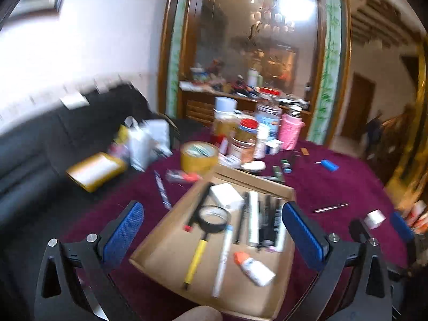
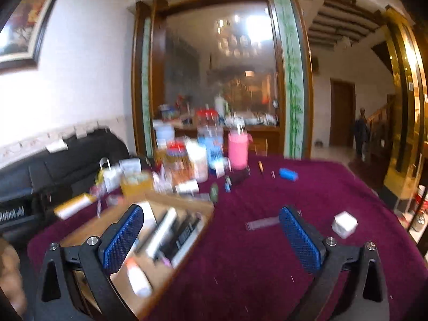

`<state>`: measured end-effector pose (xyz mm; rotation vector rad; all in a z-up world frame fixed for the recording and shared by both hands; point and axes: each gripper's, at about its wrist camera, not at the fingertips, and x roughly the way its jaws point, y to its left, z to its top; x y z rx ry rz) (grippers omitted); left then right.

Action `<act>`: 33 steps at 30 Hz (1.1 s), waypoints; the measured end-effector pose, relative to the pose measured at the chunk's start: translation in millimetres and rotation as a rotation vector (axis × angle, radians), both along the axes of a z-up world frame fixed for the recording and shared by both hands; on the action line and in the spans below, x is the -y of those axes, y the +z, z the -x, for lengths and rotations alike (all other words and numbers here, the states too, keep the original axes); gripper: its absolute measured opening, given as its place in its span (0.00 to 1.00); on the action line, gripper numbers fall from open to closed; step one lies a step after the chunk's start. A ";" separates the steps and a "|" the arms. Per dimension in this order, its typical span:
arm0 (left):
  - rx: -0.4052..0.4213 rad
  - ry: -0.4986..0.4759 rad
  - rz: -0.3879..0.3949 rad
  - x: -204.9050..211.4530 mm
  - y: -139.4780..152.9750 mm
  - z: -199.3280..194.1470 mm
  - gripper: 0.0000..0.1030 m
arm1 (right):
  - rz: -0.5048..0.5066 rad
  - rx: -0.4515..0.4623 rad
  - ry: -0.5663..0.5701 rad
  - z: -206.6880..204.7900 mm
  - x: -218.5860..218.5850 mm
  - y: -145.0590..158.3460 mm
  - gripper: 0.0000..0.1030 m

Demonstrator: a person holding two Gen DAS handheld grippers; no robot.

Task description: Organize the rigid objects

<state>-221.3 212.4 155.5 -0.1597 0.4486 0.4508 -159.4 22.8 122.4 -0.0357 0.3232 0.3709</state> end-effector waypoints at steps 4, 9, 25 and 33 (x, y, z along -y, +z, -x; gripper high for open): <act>-0.012 0.073 -0.129 26.4 -2.0 3.8 1.00 | 0.040 -0.086 -0.028 -4.6 4.8 -21.0 1.00; -0.069 0.034 -0.096 31.9 -7.1 -2.0 1.00 | 0.083 -0.167 0.003 1.3 3.0 -39.3 1.00; -0.218 -0.049 -0.032 44.6 -37.0 -20.6 1.00 | 0.152 -0.210 0.018 3.0 -5.1 -56.0 1.00; -0.270 -0.066 0.007 39.0 -52.9 -32.3 1.00 | 0.159 -0.258 -0.003 -8.0 -5.3 -64.1 1.00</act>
